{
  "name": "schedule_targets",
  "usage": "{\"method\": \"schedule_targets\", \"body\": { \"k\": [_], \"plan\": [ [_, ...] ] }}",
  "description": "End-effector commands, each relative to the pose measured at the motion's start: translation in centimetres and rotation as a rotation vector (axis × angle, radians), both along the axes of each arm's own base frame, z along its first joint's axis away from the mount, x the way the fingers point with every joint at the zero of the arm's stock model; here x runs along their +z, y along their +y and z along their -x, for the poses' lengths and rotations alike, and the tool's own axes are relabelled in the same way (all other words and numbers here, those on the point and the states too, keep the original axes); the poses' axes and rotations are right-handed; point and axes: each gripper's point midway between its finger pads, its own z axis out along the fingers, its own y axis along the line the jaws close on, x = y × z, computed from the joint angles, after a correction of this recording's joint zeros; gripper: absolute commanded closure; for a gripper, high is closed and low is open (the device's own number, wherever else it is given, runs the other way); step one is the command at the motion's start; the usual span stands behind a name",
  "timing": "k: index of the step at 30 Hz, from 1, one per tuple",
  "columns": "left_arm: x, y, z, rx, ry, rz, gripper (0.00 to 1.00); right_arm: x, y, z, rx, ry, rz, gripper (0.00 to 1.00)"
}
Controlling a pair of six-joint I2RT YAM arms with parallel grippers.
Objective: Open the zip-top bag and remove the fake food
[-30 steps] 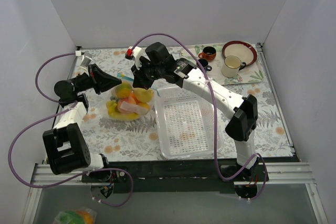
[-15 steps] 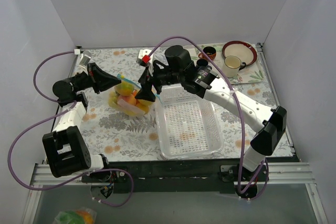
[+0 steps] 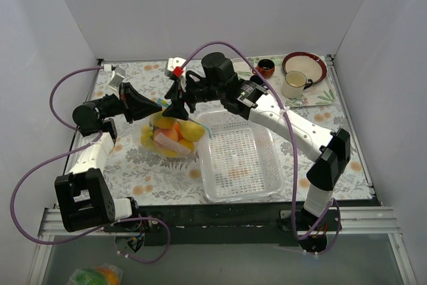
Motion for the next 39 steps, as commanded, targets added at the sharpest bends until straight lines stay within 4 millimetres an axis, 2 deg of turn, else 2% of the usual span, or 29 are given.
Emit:
{"method": "schedule_targets", "body": {
  "k": [1, 3, 4, 6, 7, 8, 13, 16, 18, 19, 22, 24, 27, 31, 33, 35, 39],
  "plan": [
    [-2.0, 0.5, 3.9, -0.135, -0.464, -0.345, 1.0, 4.0, 0.5, 0.5, 0.057, -0.079, -0.088, 0.41],
    [-2.1, 0.5, 3.9, -0.134, -0.462, -0.346, 1.0, 3.9, 0.5, 0.7, 0.069, -0.071, -0.09, 0.49],
    [-2.0, 0.5, 3.9, -0.135, -0.465, -0.345, 1.0, 3.8, 0.5, 0.8, 0.075, -0.064, -0.088, 0.56],
    [-2.2, 0.5, 4.0, -0.136, -0.462, -0.346, 1.0, 3.3, 0.5, 0.9, 0.078, -0.055, -0.075, 0.63],
    [-2.2, 0.5, 4.0, -0.134, -0.461, -0.344, 1.0, 3.1, 0.5, 0.9, 0.075, -0.053, -0.07, 0.71],
    [-2.1, 0.5, 4.0, -0.136, -0.462, -0.344, 1.0, 2.5, 0.4, 0.8, 0.071, -0.047, -0.059, 0.74],
    [-2.2, 0.5, 4.1, -0.135, -0.462, -0.346, 1.0, 2.4, 0.2, 0.5, 0.06, -0.039, -0.063, 0.82],
    [-2.1, 0.4, 4.2, -0.135, -0.467, -0.346, 1.0, 2.3, 0.2, -0.1, 0.04, -0.033, -0.062, 0.82],
    [-2.1, 0.4, 4.2, -0.137, -0.468, -0.347, 1.0, 1.8, 0.4, -0.5, 0.021, -0.028, -0.05, 0.73],
    [-2.0, 0.3, 4.5, -0.137, -0.473, -0.347, 1.0, 1.6, 0.3, -0.9, 0.005, -0.023, -0.044, 0.63],
    [-1.8, 0.2, 4.7, -0.138, -0.482, -0.35, 1.0, 1.3, 0.5, -1.0, -0.001, -0.016, -0.041, 0.56],
    [-1.7, 0.3, 4.6, -0.136, -0.482, -0.351, 1.0, 1.1, 0.6, -1.1, 0.003, -0.012, -0.04, 0.55],
    [-1.7, 0.3, 4.6, -0.137, -0.481, -0.349, 1.0, 1.4, 0.5, -0.9, 0.016, -0.009, -0.048, 0.64],
    [-1.7, 0.2, 4.7, -0.138, -0.48, -0.348, 1.0, 1.7, 0.4, -0.8, 0.02, -0.01, -0.056, 0.82],
    [-1.8, 0.2, 4.7, -0.14, -0.48, -0.348, 1.0, 1.9, 0.2, -0.7, 0.02, -0.008, -0.062, 0.86],
    [-1.9, 0.2, 4.7, -0.139, -0.478, -0.349, 1.0, 2.1, 0.0, -0.4, 0.028, -0.006, -0.068, 0.87],
    [-2.0, 0.2, 4.7, -0.14, -0.478, -0.349, 1.0, 2.0, -0.1, -0.2, 0.035, 0.005, -0.061, 0.79]
  ]
}}
